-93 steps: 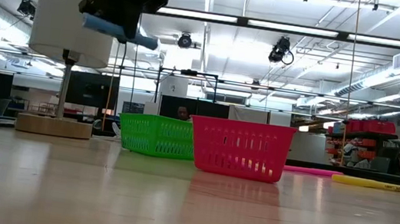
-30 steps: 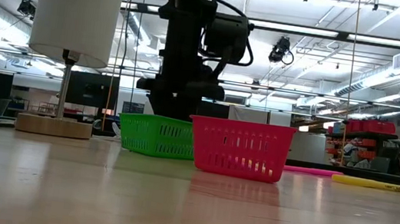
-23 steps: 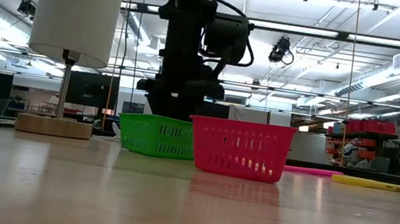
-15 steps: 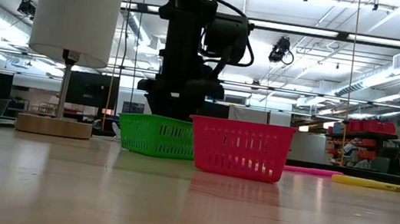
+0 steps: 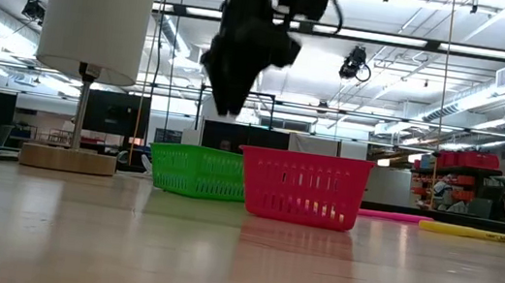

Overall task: Pick & Place Markers
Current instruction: Put the orange highlighter pen into the green bin

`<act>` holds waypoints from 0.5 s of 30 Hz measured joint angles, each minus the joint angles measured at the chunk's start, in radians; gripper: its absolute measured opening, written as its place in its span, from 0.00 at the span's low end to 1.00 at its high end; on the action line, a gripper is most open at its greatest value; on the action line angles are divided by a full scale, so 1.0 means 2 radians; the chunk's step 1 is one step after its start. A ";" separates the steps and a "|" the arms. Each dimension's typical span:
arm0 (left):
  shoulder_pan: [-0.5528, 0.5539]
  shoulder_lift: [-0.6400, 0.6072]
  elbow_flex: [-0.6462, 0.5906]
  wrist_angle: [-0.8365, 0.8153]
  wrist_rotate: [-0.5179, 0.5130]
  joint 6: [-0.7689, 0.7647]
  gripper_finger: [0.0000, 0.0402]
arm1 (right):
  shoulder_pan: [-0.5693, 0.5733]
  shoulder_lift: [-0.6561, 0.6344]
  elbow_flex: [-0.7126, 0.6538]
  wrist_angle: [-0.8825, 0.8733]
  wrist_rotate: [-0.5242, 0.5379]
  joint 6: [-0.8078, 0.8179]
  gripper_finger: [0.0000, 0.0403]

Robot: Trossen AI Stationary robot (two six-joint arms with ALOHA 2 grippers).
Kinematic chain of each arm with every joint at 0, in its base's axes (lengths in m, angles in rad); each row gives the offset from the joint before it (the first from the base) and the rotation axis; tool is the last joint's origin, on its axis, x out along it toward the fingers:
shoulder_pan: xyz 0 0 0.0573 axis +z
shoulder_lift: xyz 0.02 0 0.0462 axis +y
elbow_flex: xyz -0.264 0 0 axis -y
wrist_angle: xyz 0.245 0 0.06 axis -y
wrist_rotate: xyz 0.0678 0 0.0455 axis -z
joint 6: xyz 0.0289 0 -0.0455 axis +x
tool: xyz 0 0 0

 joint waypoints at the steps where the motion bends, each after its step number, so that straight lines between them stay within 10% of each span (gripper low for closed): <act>1: -0.006 0.000 0.013 -0.011 0.000 0.013 0.55 | 0.000 0.000 0.000 0.000 0.000 0.000 0.30; 15: -0.117 -0.001 0.145 -0.115 -0.004 0.169 0.55 | 0.000 0.000 0.000 0.000 0.000 0.000 0.30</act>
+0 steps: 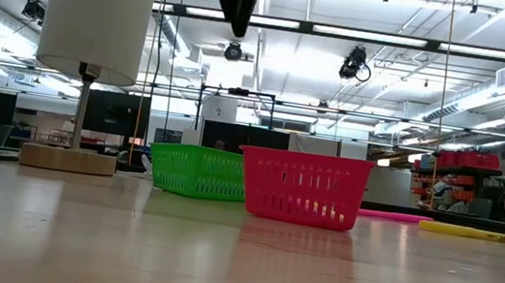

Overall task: Pick & Place Markers
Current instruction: Put the orange highlighter pen into the green bin

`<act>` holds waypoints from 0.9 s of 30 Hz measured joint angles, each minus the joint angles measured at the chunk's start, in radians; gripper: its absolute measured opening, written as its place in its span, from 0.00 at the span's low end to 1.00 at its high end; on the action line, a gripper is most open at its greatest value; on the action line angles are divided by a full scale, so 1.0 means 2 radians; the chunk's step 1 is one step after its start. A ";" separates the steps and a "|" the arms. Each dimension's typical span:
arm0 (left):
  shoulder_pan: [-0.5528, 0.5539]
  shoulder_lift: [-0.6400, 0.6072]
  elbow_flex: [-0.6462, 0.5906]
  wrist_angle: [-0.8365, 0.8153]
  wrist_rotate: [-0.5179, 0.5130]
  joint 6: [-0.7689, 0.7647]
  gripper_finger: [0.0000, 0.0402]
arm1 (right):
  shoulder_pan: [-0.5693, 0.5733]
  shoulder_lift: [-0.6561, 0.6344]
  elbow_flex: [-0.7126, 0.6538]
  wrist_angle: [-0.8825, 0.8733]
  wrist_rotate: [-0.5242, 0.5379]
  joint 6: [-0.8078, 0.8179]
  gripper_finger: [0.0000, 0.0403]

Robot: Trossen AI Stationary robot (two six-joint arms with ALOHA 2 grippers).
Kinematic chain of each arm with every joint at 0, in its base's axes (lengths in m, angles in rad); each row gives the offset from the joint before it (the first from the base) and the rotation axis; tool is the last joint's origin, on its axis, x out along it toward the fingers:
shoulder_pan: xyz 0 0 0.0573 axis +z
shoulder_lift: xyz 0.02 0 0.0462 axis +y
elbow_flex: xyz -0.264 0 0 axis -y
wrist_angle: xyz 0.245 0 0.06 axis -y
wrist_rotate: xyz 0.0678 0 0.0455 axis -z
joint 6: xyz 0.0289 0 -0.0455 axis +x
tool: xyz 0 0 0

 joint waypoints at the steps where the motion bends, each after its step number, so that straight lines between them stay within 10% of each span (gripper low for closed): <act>1: -0.006 -0.001 0.001 -0.003 0.000 0.005 0.55 | 0.000 0.000 0.000 0.000 0.000 0.000 0.30; 22: -0.042 -0.003 0.001 0.000 -0.010 -0.033 0.55 | 0.000 0.000 0.000 0.000 0.000 -0.004 0.30; 27: -0.043 -0.003 0.001 0.006 0.011 -0.044 0.55 | 0.000 0.000 0.000 0.013 0.002 -0.170 0.30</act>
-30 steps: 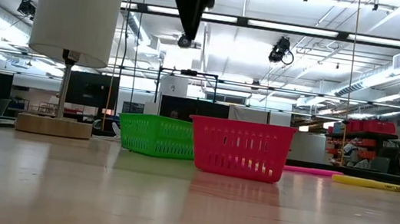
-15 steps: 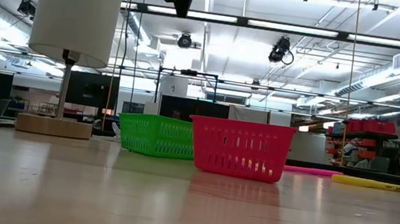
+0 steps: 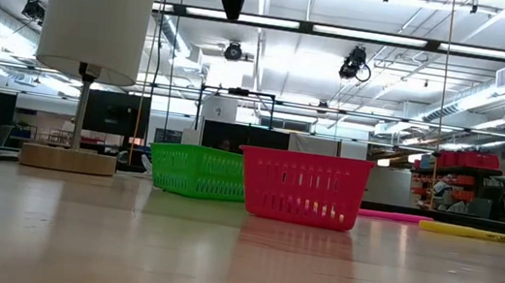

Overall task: Pick & Place Markers
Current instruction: Put the orange highlighter pen into the green bin

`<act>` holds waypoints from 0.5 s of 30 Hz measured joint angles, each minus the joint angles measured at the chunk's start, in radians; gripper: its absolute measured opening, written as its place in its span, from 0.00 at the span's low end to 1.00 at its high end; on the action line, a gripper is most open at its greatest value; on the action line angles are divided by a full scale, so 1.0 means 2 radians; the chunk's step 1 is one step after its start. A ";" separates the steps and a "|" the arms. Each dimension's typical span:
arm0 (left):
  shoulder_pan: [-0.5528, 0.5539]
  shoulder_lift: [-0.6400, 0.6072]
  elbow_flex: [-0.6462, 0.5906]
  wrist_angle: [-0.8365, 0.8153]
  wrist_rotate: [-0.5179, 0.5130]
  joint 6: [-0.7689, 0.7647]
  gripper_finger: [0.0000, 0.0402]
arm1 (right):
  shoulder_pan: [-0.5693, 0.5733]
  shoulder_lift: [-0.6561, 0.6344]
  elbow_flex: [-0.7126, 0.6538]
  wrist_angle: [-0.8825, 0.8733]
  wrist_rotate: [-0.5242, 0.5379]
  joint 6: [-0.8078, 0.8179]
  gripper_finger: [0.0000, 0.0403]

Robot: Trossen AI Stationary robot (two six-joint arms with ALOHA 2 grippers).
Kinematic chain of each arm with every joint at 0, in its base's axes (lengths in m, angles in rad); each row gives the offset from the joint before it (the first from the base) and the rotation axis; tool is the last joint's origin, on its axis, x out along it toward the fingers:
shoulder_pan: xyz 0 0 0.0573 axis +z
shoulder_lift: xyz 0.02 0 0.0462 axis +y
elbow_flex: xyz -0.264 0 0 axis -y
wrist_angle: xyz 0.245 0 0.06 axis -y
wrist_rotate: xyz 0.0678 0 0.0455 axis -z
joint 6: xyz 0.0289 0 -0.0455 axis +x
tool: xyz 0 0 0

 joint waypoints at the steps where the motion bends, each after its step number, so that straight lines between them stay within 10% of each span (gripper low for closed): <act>1: 0.000 0.000 0.000 0.001 0.002 -0.004 0.55 | 0.000 0.000 0.000 0.001 0.000 -0.023 0.30; 15: -0.008 0.000 0.000 0.012 0.007 -0.040 0.55 | 0.000 0.001 0.000 0.012 -0.002 0.044 0.30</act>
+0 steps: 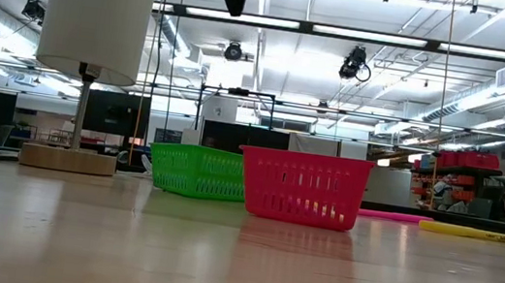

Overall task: Pick & Place Markers
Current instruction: Put the orange highlighter pen into the green bin

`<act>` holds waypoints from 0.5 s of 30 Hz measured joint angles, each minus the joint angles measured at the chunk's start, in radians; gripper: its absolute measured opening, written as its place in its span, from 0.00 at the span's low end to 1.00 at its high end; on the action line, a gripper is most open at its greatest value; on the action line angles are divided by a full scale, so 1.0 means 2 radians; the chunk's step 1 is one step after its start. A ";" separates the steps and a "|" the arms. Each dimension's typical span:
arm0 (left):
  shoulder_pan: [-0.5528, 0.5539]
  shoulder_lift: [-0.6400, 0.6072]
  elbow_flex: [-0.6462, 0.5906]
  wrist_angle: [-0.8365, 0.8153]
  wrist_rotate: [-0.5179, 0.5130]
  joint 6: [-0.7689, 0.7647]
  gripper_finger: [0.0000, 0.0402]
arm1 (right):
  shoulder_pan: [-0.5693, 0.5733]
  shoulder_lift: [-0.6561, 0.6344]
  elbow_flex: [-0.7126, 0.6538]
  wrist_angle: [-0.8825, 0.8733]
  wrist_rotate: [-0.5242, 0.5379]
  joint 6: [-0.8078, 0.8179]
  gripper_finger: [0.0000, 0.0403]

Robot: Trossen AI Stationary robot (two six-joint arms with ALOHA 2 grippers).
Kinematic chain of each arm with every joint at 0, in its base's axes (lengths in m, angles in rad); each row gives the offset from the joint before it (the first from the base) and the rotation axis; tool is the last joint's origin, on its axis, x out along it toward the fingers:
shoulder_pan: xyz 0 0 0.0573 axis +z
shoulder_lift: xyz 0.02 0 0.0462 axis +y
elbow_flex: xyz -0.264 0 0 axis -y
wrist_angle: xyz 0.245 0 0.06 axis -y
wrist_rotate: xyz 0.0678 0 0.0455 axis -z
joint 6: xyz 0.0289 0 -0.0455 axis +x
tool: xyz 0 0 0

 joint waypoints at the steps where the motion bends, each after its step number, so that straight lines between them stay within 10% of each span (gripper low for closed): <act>1: -0.001 0.000 0.000 0.005 0.000 0.000 0.55 | 0.000 0.000 0.000 0.000 0.000 0.023 0.30; 15: -0.026 -0.001 -0.001 0.043 -0.060 0.025 0.55 | 0.000 0.002 0.000 0.021 -0.004 0.277 0.30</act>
